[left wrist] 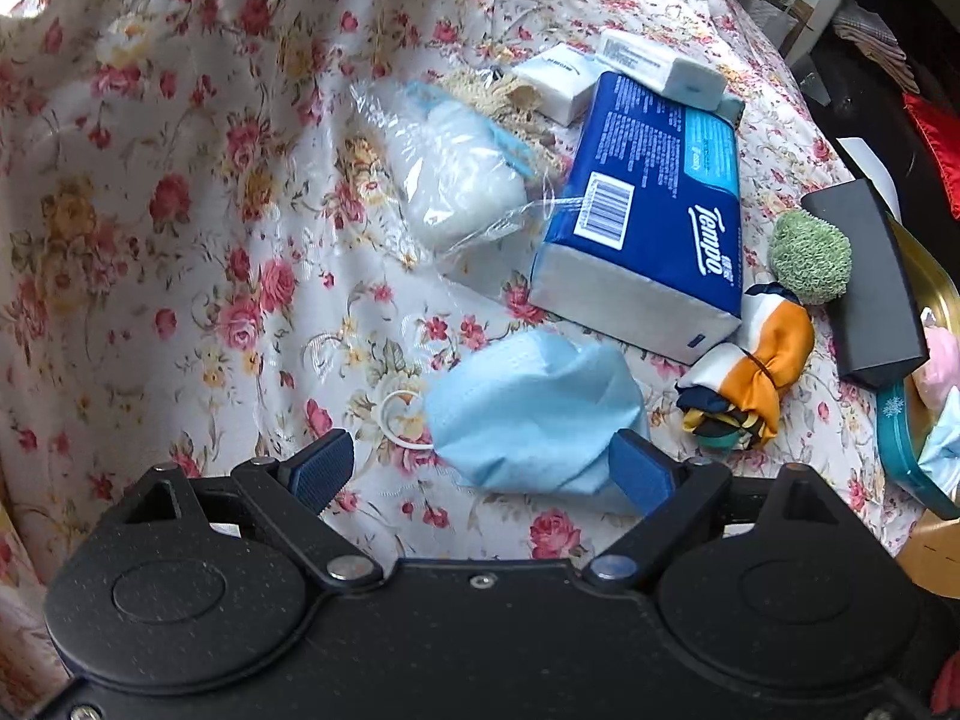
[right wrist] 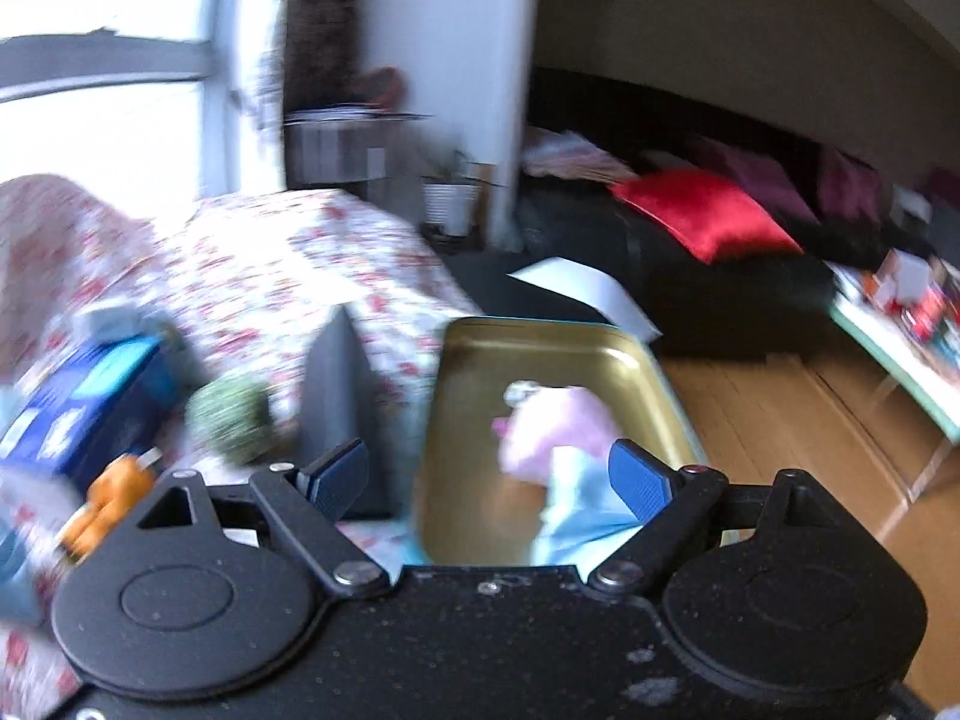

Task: Organize soft objects
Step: 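Grasp the orange bow-shaped cloth with the right gripper while the left tool approaches the crumpled blue mask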

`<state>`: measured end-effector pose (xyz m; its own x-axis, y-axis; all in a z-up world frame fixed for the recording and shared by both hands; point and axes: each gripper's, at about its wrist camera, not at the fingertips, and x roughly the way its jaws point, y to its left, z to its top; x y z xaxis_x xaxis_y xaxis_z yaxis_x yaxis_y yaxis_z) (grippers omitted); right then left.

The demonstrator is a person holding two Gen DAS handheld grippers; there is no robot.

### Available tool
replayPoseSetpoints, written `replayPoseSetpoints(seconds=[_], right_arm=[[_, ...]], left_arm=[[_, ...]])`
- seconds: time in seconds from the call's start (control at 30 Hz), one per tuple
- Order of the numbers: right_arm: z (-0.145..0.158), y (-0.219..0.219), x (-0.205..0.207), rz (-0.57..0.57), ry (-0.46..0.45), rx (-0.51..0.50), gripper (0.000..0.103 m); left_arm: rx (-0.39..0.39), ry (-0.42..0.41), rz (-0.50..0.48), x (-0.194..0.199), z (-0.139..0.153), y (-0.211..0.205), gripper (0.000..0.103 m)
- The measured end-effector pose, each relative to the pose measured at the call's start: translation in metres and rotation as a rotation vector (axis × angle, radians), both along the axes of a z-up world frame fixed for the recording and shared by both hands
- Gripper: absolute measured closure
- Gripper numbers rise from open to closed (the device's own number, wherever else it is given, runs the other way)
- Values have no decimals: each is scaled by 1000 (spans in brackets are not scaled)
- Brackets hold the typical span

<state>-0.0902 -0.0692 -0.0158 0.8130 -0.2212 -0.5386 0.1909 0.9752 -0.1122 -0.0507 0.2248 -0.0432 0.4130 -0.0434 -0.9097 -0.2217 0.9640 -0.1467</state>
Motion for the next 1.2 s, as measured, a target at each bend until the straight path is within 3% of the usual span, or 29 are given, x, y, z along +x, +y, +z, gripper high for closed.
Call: replayPoseSetpoints(seconds=[0.1, 0.13, 0.33, 0.73, 0.93, 1.0, 1.2], right_arm=[[-3, 31, -7, 145, 45, -9, 12], [-5, 42, -8, 196, 59, -16, 2], [-20, 101, -1, 438, 128, -172, 1], [-41, 132, 46, 634, 238, -187, 1], [-58, 142, 66, 732, 293, -252, 1], [-61, 145, 70, 759, 306, -249, 2], [-61, 143, 80, 764, 363, -136, 26]], left_arm=[[-2, 1, 9, 0, -2, 2, 14], [-2, 0, 14, 1, -3, 2, 14], [28, -55, 40, -1, 5, 6, 14], [40, -130, 124, 0, 18, 20, 14], [30, -153, 147, -2, 24, 24, 14], [30, -151, 141, -1, 24, 23, 14], [32, -143, 123, -1, 23, 20, 13]])
